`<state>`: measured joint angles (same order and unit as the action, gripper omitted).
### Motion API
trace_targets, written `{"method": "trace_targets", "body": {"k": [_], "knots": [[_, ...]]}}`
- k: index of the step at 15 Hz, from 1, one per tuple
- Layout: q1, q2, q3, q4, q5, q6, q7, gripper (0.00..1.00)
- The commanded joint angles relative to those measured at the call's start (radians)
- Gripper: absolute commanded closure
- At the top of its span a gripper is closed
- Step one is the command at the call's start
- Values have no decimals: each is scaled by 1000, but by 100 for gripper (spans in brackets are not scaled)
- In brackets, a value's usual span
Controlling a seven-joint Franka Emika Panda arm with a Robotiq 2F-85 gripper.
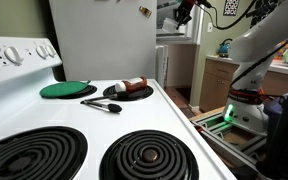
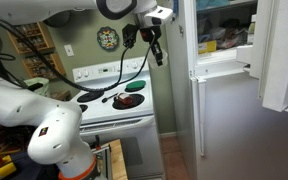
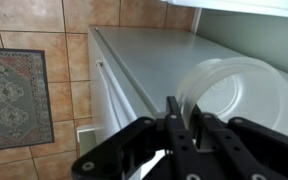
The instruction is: Put the lunchbox in the fridge and then close the top fridge door
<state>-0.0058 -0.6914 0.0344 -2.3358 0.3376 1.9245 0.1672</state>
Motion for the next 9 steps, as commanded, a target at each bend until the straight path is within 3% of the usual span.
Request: {"method": "trace_targets", "body": {"k": [1,9], "knots": [[2,1,-3,4,-3,-1,10,89],[1,1,-2,4,-3,-1,18,89]]}}
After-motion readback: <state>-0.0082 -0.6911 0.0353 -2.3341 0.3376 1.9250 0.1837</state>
